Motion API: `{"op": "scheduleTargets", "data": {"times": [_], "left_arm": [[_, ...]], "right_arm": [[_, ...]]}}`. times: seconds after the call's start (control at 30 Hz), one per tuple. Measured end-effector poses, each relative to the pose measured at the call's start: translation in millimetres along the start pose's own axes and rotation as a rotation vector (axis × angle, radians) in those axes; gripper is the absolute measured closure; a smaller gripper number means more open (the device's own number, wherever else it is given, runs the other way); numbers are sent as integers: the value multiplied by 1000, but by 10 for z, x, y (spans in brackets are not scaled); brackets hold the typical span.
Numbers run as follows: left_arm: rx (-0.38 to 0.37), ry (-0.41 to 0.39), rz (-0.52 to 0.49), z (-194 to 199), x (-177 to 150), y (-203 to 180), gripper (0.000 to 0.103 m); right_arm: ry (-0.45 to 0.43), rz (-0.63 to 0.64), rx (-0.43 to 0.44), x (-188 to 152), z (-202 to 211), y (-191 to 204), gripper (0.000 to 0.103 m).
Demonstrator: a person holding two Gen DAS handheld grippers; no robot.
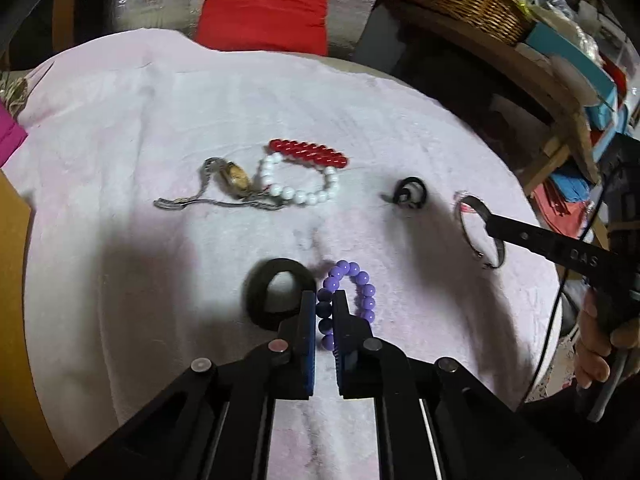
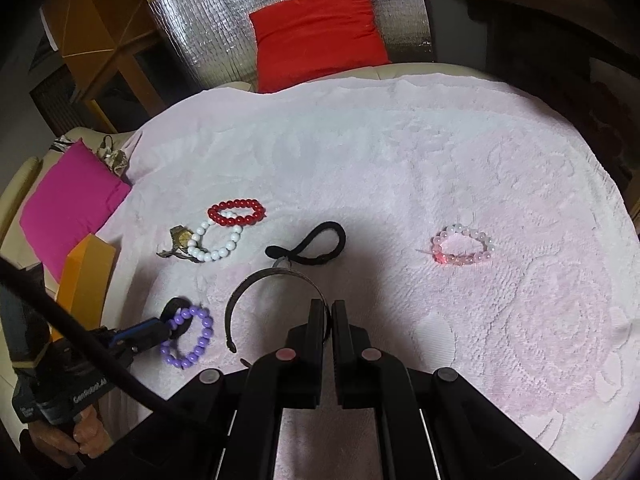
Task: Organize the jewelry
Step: 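Grasp the metal bangle with the right tool while the left tool holds the purple bracelet, then carry both items into the orange box and open both tools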
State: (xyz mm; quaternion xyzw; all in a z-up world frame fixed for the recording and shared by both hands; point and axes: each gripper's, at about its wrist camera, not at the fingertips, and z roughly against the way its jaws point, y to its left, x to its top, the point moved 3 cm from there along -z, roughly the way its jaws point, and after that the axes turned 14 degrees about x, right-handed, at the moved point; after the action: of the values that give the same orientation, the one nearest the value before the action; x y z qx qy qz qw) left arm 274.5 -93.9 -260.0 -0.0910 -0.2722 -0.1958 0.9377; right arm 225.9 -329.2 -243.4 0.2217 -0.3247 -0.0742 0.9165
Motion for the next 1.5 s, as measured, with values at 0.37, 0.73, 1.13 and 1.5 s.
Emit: {"op": "scheduleTargets", "data": {"times": [0.37,0.73,1.13,1.5], "left_arm": [[-52,39,-108,-55,-91,-280,79],[-45,66,-198,-209,-164,-646,60],[-11,-82,-91,400,-158,-451,94],[283,-336,142,2254,-639,844,94]], "right_arm": [[1,-17,6,-15,-28,2,98],[-4,-44,2,-12,65,-158,98],[-67,-7,12,43,230,-10,98],[3,235,299,-10,-255,1958,98]]}}
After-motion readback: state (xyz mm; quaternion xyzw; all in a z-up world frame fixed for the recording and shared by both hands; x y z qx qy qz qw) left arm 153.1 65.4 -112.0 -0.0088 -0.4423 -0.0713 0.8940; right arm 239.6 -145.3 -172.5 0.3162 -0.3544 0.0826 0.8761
